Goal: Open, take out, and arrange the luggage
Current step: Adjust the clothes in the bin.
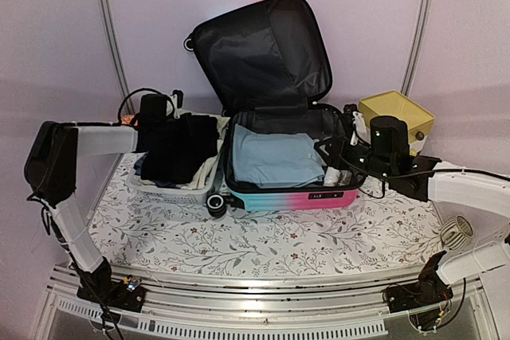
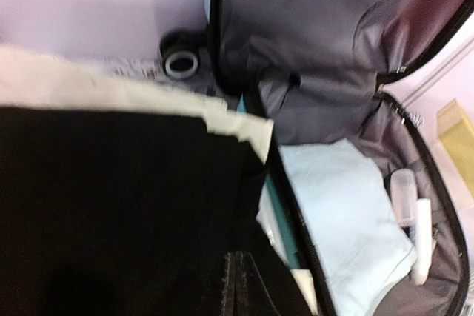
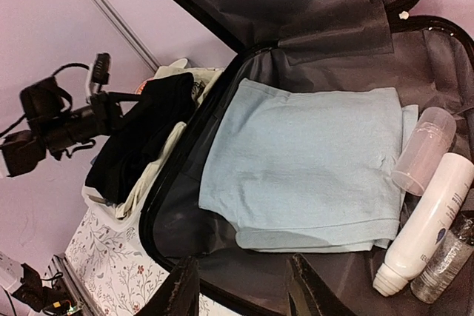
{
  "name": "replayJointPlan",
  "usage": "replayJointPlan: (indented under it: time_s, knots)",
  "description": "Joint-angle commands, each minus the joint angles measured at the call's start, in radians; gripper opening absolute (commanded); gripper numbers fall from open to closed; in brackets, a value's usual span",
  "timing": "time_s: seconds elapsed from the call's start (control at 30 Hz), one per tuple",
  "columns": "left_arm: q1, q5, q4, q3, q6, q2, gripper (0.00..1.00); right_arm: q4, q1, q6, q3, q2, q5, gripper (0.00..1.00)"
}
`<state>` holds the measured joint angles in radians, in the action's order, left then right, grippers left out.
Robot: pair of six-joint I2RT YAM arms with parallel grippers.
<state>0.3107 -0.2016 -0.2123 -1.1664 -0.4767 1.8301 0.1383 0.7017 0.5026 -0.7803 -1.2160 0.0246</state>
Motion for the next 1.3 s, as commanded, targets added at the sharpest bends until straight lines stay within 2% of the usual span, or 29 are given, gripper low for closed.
replayJointPlan:
  time_s: [0.0, 0.1, 0.23, 0.3, 0.43, 0.63, 0.77, 0.9, 0.97, 1.07, 1.17, 1.23, 1.27]
  knots:
    - [-0.010, 0.101, 0.112, -0.049, 0.082, -0.073, 0.04, -0.080, -0.011, -0.025, -0.080, -0.050, 0.016, 0.41]
    - [-0.060, 0.065, 0.143, -0.118, 0.086, -0.001, 0.04, -0.080, -0.011, -0.026, -0.084, -0.065, 0.001, 0.41]
    - [-0.113, -0.062, 0.157, -0.242, 0.087, 0.204, 0.02, -0.066, -0.013, -0.017, -0.073, -0.074, -0.025, 0.41]
    - [-0.134, -0.081, 0.188, -0.288, 0.068, 0.295, 0.01, -0.066, -0.013, -0.014, -0.069, -0.076, -0.031, 0.41]
    - [-0.159, -0.119, 0.122, -0.238, 0.034, 0.330, 0.01, -0.071, -0.013, -0.003, -0.051, -0.068, -0.028, 0.41]
    - [-0.161, -0.108, 0.176, -0.203, 0.054, 0.170, 0.02, -0.128, -0.020, -0.020, -0.086, -0.096, -0.015, 0.42]
    - [-0.146, -0.152, 0.250, -0.139, 0.061, -0.042, 0.07, -0.291, -0.041, -0.105, -0.223, -0.202, -0.021, 0.48]
    - [-0.067, -0.126, 0.337, -0.077, 0.105, -0.206, 0.14, -0.532, -0.078, -0.169, -0.389, -0.312, 0.034, 0.51]
    - [-0.010, -0.080, 0.392, -0.060, 0.126, -0.265, 0.17, -0.598, -0.119, -0.180, -0.443, -0.357, 0.002, 0.57]
    - [0.058, -0.042, 0.420, -0.008, 0.127, -0.332, 0.21, -0.662, -0.177, -0.157, -0.499, -0.416, -0.071, 0.58]
    - [0.094, -0.010, 0.416, 0.054, 0.123, -0.401, 0.31, -0.683, -0.198, -0.121, -0.528, -0.458, -0.095, 0.60]
    - [0.103, 0.009, 0.400, 0.100, 0.125, -0.443, 0.46, -0.685, -0.198, -0.111, -0.554, -0.482, -0.108, 0.61]
    - [0.102, 0.017, 0.390, 0.120, 0.124, -0.462, 0.57, -0.685, -0.197, -0.108, -0.568, -0.494, -0.118, 0.61]
